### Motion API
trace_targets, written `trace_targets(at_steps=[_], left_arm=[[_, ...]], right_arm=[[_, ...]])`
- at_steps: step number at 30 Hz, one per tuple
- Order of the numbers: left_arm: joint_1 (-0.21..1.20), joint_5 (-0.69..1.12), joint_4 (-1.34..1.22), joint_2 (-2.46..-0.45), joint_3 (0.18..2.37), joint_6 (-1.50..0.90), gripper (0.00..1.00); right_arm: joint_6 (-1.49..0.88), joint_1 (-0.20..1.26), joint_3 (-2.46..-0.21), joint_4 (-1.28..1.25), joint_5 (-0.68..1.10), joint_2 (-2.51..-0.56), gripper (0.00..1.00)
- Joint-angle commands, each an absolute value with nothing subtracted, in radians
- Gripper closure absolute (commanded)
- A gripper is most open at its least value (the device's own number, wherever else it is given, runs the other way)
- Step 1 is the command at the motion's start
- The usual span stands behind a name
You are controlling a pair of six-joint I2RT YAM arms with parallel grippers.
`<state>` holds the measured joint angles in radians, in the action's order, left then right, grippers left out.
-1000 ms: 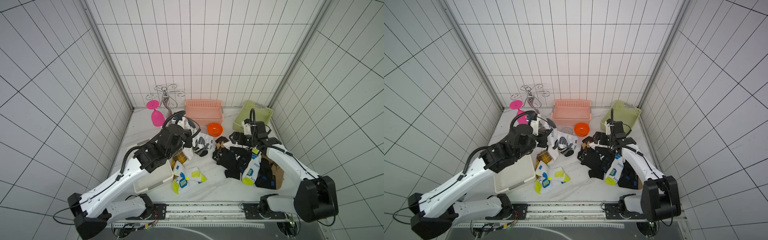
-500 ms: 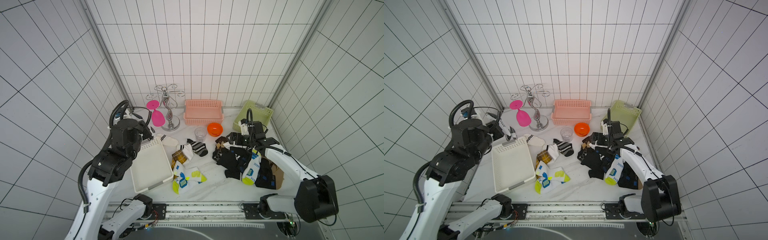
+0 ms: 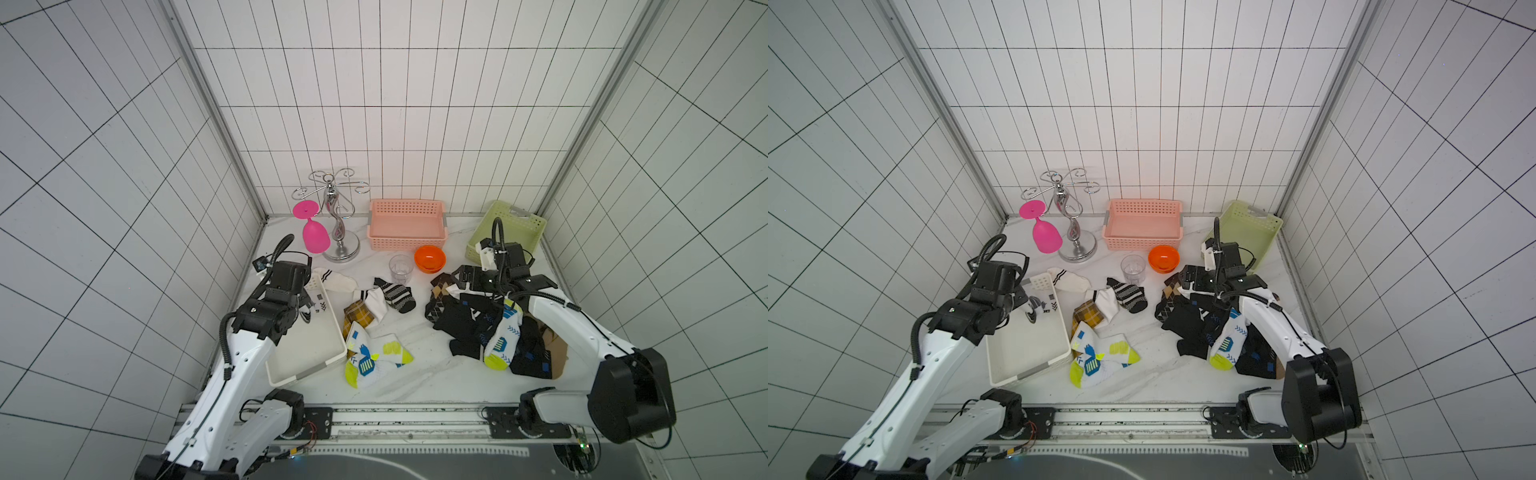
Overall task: Sort the socks into the basket by color
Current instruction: Place the sock in the bin.
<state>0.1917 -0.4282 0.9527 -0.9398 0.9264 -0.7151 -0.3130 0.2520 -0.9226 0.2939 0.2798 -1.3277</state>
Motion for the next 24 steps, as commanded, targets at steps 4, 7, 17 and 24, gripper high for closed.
trace_targets(at_steps=[4,7,17,24], left_arm=[[0.158,-0.377,0.779,-0.939,0.812,-0.805,1.0],[0.156,-0.369,0.774,-0.986,0.805,-0.804,0.93],[0.159,-0.323,0.828,-1.012,0.856,-0.79,0.3],[0.164,-0.272,0.778,-0.959,0.817,-0.785,0.31]], right_arm=[[-0.298,0.265,-0.946,0.286,0.291,-1.347,0.03],[-0.3,0.265,-0.947,0.285,0.299,-1.359,0.03],[-0.3,0.267,-0.948,0.282,0.304,-1.377,0.03],[-0.303,0.269,-0.952,0.278,0.309,-1.394,0.03]])
